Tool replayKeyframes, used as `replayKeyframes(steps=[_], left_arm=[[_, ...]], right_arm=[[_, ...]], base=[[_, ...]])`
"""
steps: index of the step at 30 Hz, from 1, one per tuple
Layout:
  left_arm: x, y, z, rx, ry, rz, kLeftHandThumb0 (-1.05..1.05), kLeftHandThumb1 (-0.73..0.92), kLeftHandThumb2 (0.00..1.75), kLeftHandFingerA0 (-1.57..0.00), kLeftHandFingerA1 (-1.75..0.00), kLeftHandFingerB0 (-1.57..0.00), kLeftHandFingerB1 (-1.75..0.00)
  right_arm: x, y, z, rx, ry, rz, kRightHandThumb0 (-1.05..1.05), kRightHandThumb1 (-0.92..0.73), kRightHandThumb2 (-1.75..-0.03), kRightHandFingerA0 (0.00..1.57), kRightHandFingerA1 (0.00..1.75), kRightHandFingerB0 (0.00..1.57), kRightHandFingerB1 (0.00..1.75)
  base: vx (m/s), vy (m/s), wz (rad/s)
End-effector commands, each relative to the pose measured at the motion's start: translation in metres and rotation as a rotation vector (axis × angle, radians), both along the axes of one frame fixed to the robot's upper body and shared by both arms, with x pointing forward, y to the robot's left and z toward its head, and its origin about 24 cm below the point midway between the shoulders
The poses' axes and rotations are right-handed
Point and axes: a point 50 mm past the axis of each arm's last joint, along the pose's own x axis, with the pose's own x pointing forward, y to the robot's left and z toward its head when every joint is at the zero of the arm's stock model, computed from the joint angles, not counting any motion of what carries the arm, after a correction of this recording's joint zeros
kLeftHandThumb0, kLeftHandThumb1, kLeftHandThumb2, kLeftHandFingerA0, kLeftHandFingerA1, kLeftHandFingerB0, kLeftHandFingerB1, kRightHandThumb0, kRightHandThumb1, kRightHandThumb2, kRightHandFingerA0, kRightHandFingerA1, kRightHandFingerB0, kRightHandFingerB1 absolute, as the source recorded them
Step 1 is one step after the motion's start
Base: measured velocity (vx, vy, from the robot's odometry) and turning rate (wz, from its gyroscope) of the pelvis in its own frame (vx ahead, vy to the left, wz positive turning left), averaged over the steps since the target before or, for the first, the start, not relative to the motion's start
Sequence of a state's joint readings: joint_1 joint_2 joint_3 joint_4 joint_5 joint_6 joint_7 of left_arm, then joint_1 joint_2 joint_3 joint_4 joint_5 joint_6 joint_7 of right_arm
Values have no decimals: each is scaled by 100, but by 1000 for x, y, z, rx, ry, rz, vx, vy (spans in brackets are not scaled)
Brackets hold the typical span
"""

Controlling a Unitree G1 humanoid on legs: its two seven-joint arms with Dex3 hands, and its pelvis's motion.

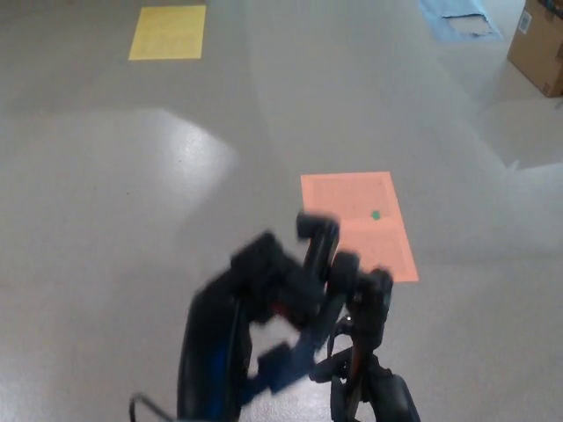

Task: A phone stand is kept on the floor and the robot uses both its hands to grab it and uses its left hand to extend the phone stand by pulling it upwards

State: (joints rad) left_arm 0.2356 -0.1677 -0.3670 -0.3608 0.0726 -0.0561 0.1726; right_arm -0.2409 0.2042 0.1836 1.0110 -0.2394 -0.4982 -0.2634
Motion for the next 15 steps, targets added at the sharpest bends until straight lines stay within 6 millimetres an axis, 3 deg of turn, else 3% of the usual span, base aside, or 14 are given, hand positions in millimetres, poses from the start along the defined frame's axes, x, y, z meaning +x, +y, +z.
replayKeyframes(steps=[1, 3, 4, 5, 6, 7, 15], left_arm=[[-12, 12, -23, -38, 72, 34, -19, 68, 57, -85, -175, -60, -175], [-13, 12, -24, -39, 68, 34, -19, 68, 57, -85, -175, -60, -175], [-13, 14, -26, 46, 37, 56, -38, 54, 86, -90, -123, -69, -111], [-13, 15, -27, 75, 15, 42, -36, 61, 59, -72, -111, -67, -79], [-13, 15, -27, 73, 9, 33, -36, 61, 59, -72, -111, -67, -79], [-13, 15, -28, 85, 18, -1, -62, 44, 77, -33, -46, -28, -43], [-14, 15, -28, 104, 31, -57, -62, 44, 77, -33, -46, -28, -43]], right_arm=[[1, -7, 2, 30, -13, -93, -55, -92, -136, 130, 144, 107, 134], [1, -7, 2, 30, -13, -92, -55, -92, -136, 130, 144, 107, 134], [1, -7, 3, 26, -15, -94, -56, -92, -135, 131, 145, 107, 134], [1, -8, 3, 35, -13, -95, -57, -92, -134, 132, 146, 105, 133], [1, -8, 3, 39, -12, -95, -57, -92, -134, 132, 146, 105, 133], [0, -8, 3, 55, -18, -95, -49, -74, -123, 132, 139, 92, 121], [-2, -9, 4, 80, -27, -97, -49, -74, -123, 132, 139, 92, 121]], base=[[0, 0, 0], [0, 0, 0], [0, 0, 0], [0, 0, 0], [0, 0, 0], [0, 0, 0], [0, 0, 0]])
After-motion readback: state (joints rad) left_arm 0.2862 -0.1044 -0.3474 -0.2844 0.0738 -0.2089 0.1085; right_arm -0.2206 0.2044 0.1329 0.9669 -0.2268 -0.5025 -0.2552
